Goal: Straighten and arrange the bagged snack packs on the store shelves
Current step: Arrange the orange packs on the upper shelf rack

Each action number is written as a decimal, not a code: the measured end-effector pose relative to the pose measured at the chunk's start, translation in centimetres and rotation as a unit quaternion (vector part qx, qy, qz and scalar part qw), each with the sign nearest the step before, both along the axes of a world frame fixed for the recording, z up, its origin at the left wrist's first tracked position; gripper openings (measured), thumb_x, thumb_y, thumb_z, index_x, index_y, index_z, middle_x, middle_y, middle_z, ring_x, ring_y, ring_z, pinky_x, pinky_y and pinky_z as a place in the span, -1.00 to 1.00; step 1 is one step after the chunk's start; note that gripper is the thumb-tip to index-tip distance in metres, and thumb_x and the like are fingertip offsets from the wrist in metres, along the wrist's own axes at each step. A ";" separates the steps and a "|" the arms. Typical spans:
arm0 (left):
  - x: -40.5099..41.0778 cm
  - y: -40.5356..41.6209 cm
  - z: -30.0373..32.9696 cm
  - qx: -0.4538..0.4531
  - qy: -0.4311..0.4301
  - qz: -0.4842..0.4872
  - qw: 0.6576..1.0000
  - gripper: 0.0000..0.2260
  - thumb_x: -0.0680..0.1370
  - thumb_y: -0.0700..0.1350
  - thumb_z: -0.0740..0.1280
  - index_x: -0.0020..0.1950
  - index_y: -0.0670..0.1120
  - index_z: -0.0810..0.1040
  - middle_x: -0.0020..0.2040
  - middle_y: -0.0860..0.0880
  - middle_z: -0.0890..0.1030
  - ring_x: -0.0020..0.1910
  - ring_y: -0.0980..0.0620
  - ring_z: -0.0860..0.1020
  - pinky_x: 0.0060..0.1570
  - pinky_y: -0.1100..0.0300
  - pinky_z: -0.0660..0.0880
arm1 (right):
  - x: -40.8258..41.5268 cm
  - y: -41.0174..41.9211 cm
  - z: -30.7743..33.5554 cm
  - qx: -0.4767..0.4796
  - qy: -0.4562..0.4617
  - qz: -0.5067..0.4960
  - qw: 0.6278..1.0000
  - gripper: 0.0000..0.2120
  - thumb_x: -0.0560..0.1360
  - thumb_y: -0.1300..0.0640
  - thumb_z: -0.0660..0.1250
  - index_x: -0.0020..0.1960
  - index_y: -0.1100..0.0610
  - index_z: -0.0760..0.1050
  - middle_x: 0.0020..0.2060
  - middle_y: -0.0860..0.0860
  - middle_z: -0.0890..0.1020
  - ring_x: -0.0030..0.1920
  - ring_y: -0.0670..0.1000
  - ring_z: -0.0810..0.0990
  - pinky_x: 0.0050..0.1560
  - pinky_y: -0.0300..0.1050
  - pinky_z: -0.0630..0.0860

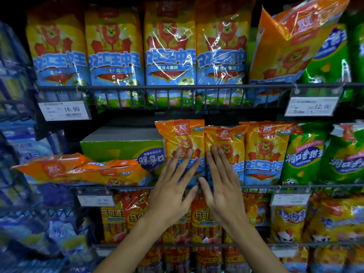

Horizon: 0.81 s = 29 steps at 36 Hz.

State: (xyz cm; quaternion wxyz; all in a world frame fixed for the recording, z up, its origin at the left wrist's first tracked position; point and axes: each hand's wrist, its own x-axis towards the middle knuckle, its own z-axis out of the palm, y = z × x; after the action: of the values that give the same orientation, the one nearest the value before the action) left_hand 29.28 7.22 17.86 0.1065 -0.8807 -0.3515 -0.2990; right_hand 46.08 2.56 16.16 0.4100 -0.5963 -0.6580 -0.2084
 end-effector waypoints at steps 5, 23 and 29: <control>-0.4 -0.2 0.4 -0.004 0.030 0.003 1.000 -0.42 0.70 0.18 0.10 0.68 0.12 -0.02 0.68 0.08 -0.21 0.65 -0.03 -0.27 0.62 -0.11 -0.09 | 0.2 -0.5 0.1 -0.027 -0.005 0.034 0.999 -0.36 0.67 -0.09 0.20 0.66 0.08 0.07 0.66 -0.02 0.01 0.65 0.00 -0.03 0.63 -0.04 -0.03; -14.7 -5.1 -2.9 -0.010 -0.255 0.064 0.965 -0.69 0.65 -0.09 0.26 0.38 -0.03 0.56 0.37 0.08 0.52 0.41 0.08 0.45 0.49 0.20 0.26 | -6.2 -1.5 -0.1 -0.090 0.156 0.245 0.953 -0.52 0.61 -0.12 0.29 0.52 -0.16 0.34 0.44 -0.26 0.42 0.47 -0.30 0.31 0.45 -0.40 0.22; -17.7 -3.5 -3.5 -0.063 -0.313 0.074 0.945 -0.62 0.65 -0.07 0.25 0.49 0.06 0.42 0.45 0.35 0.34 0.47 0.23 0.35 0.48 0.16 0.30 | -11.3 0.2 0.6 -0.120 0.180 0.237 0.947 -0.47 0.59 -0.12 0.34 0.52 -0.22 0.29 0.43 -0.25 0.42 0.44 -0.32 0.33 0.43 -0.39 0.28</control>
State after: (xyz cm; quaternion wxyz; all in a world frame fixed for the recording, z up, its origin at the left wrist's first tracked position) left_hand 11.53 3.72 14.40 -0.0423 -0.7194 -0.4490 -0.5282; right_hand 34.77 2.74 16.80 0.4846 -0.4952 -0.7159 0.0864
